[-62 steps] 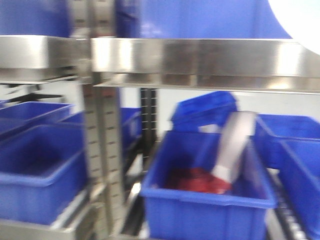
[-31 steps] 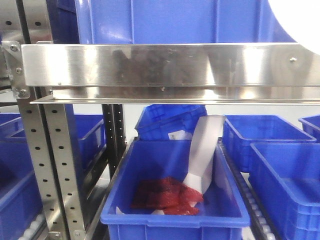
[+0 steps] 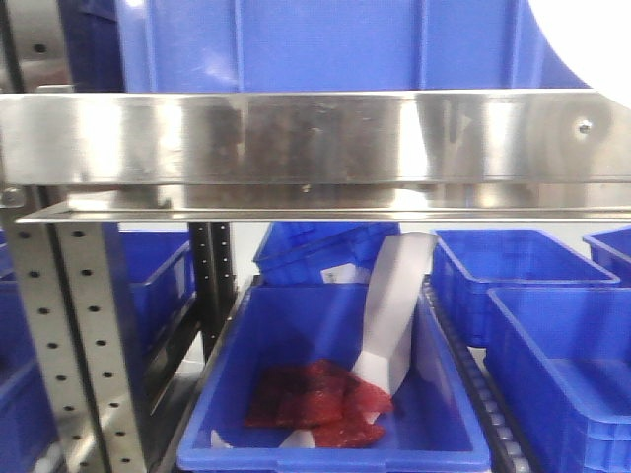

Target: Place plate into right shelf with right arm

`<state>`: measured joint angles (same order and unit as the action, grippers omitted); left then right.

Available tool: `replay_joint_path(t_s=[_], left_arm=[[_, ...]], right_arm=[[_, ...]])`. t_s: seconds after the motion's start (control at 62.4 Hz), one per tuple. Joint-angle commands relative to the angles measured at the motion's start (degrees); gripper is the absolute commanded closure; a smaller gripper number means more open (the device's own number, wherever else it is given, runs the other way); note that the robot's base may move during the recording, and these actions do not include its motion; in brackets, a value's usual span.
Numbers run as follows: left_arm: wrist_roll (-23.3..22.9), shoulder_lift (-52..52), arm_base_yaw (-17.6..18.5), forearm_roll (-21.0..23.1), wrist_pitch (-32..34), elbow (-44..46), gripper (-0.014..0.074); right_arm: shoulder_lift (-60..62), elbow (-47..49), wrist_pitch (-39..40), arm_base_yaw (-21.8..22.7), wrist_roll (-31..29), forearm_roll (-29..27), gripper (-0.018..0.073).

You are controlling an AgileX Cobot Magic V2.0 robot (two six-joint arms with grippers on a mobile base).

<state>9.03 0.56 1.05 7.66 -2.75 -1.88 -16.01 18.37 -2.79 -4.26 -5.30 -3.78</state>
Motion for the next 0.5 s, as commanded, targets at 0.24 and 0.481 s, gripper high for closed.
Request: replay_joint_path(t_s=[0.24,0.481], left_arm=[[-0.4,0.59,0.11,0.47,5.16,-0.59,0.0724],[-0.4,0.59,0.11,0.47,5.16,-0.59,0.0724]], right_arm=[[-0.39,1.8,5.32,0.33,-0.29,0.24,0.0505],[-0.39,1.8,5.32,0.33,-0.29,0.24,0.0505]])
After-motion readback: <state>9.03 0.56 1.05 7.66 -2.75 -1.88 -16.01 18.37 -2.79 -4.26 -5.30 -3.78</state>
